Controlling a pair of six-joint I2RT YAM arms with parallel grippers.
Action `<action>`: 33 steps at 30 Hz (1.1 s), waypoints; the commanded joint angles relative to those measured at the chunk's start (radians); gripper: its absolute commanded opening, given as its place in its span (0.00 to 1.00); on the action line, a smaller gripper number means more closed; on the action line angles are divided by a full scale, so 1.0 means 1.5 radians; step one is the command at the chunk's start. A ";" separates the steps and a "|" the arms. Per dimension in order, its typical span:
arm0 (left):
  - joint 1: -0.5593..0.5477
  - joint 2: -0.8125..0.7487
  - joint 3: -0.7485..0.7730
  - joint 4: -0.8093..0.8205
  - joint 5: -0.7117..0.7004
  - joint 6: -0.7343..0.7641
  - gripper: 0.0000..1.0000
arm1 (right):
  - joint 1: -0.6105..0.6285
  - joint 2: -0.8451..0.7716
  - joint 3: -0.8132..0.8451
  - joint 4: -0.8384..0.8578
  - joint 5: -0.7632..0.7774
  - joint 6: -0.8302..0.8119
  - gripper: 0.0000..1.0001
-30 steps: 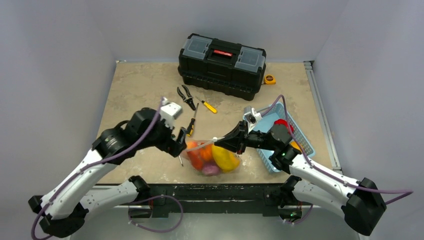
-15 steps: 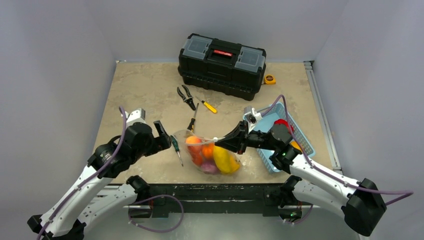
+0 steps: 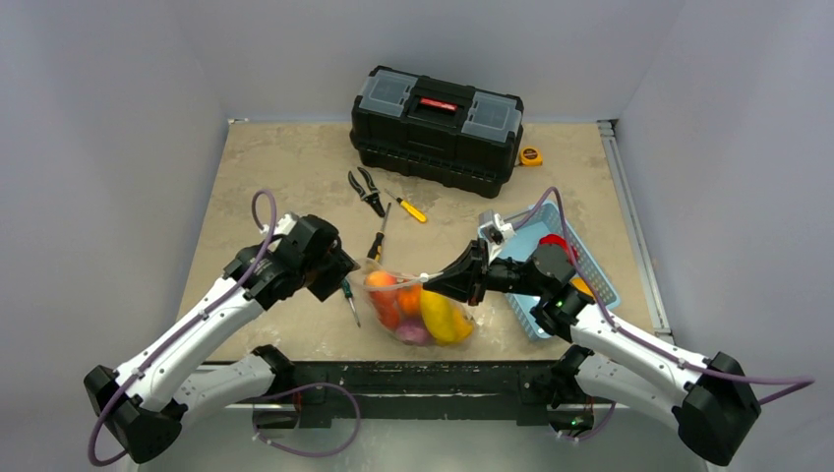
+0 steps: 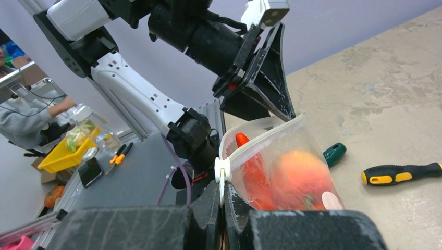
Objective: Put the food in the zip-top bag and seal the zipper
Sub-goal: Adjust the zipper food storage bag at the center of the board.
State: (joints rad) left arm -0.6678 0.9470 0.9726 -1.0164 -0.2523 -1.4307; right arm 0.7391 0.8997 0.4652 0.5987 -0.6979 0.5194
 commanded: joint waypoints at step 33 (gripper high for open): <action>-0.012 -0.051 0.189 -0.004 -0.100 0.186 0.00 | -0.039 0.066 0.163 -0.172 0.176 -0.100 0.00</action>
State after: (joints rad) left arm -0.6743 1.0187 1.1679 -1.0328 -0.3458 -1.2076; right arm 0.6765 1.1168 0.6132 0.3550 -0.4335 0.4171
